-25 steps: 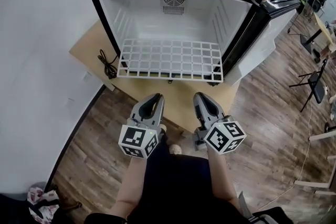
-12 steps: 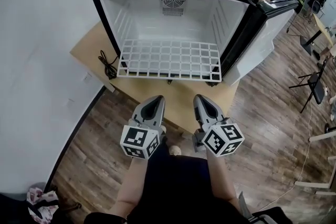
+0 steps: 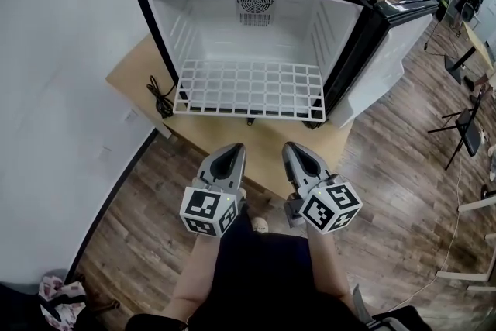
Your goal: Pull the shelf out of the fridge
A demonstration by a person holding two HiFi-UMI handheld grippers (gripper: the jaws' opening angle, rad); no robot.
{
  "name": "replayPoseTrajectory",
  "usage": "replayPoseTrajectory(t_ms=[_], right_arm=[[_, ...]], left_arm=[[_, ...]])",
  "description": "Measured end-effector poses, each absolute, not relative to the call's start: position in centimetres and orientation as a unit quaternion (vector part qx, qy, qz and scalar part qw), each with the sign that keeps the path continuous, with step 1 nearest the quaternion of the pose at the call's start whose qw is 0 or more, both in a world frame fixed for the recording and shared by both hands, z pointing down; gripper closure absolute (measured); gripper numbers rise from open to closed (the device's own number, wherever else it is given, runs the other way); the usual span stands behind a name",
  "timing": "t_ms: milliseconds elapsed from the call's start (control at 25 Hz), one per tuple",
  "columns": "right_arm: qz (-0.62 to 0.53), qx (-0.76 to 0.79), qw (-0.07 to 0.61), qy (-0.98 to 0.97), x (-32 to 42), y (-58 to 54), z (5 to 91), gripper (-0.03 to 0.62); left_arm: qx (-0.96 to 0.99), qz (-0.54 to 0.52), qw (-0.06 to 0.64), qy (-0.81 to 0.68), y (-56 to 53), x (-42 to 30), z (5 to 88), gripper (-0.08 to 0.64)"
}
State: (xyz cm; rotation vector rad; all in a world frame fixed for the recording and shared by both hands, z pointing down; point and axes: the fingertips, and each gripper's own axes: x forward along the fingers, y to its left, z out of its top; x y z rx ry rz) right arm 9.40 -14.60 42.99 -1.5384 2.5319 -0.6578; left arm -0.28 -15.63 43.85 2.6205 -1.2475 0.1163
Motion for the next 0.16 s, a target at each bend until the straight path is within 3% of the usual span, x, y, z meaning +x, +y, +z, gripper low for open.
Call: replayPoseTrajectory(t_ms=[160], right_arm=[[-0.225,-0.496,0.062,0.836,9.28,-14.26,42.84,0.601]], left_arm=[[0.896,0.036,0.121,-0.427,-15.21,-0.09,43.61,0.555]])
